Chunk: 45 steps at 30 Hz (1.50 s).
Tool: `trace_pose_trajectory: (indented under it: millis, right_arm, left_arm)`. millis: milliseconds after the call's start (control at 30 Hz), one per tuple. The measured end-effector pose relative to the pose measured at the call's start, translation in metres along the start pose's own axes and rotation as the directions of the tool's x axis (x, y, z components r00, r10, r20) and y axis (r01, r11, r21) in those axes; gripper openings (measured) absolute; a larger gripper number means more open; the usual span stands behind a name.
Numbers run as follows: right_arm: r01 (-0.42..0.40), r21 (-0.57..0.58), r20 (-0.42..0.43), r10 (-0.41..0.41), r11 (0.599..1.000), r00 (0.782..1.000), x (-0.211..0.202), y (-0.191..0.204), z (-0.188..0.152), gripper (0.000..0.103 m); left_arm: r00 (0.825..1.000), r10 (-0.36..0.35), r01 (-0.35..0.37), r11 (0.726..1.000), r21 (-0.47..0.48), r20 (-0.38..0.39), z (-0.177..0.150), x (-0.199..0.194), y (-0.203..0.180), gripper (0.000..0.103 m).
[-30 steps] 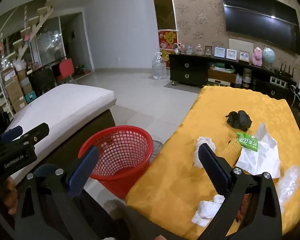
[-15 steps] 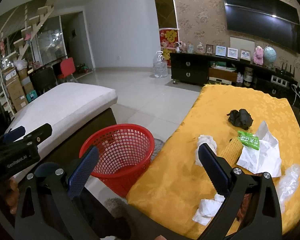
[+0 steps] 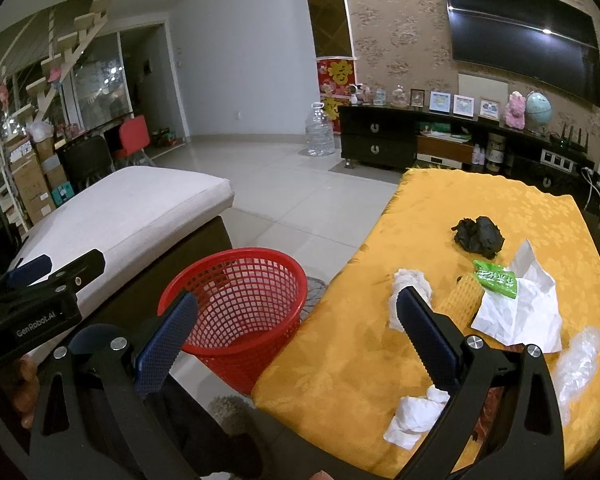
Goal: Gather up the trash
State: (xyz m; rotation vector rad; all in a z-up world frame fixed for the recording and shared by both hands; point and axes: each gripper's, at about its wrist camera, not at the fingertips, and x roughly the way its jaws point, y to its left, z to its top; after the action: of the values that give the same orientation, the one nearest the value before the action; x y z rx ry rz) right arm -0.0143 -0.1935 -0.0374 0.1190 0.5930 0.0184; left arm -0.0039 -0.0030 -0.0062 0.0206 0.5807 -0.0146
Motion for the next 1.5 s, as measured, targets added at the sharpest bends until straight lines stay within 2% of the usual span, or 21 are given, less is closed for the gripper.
trace_pose_trajectory:
  millis: [1500]
  right_arm:
    - [0.013,0.031,-0.001,-0.013,0.999,1.0,-0.008,-0.013,0.001,0.096]
  left_arm:
    - [1.0,-0.01,0.01,1.0,-0.002,-0.016,-0.005,0.004,-0.01,0.092]
